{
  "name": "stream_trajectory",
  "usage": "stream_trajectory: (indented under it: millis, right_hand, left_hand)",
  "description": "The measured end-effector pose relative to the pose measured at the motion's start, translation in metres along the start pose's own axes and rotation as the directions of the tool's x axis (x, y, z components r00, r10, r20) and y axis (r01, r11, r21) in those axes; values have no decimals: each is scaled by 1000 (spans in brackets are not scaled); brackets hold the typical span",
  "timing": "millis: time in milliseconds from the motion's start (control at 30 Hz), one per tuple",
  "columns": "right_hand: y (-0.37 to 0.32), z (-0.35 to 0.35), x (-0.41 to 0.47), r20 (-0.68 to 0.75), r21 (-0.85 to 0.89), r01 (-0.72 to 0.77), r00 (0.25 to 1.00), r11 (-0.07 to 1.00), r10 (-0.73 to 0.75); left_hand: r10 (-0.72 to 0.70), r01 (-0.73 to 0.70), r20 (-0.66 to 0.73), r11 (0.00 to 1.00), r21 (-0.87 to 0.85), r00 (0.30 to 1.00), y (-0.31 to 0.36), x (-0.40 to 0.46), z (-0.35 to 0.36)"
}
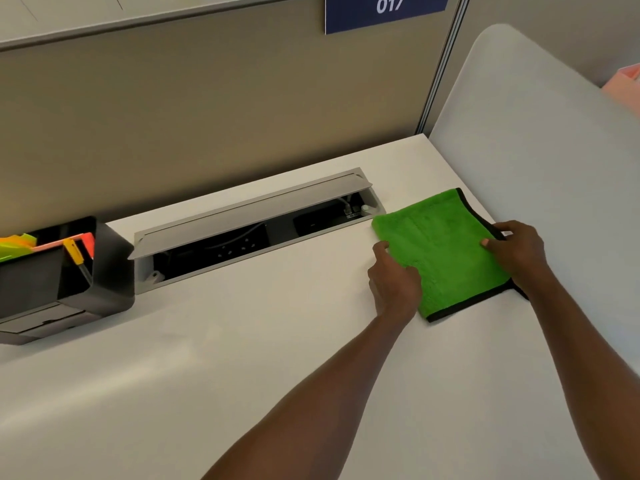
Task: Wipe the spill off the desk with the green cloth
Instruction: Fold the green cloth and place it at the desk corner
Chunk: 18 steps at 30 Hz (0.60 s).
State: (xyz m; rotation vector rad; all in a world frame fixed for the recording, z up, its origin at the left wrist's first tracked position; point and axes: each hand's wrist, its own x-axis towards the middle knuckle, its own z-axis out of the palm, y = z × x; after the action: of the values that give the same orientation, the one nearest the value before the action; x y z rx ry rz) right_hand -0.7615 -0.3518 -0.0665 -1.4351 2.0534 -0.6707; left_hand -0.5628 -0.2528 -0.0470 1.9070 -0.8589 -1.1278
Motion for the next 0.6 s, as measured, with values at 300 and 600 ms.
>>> stream_trajectory:
  millis: [300, 600]
  right_hand:
    - [-22, 20, -37, 10, -450, 322, 935, 833, -356]
    - [3, 67, -76, 249, -580, 365, 931, 728, -269]
  left_hand:
    - [472, -449, 122, 682, 577, 873, -11, 11, -5]
    - [384, -631, 511, 326, 704, 769, -22, 52, -25]
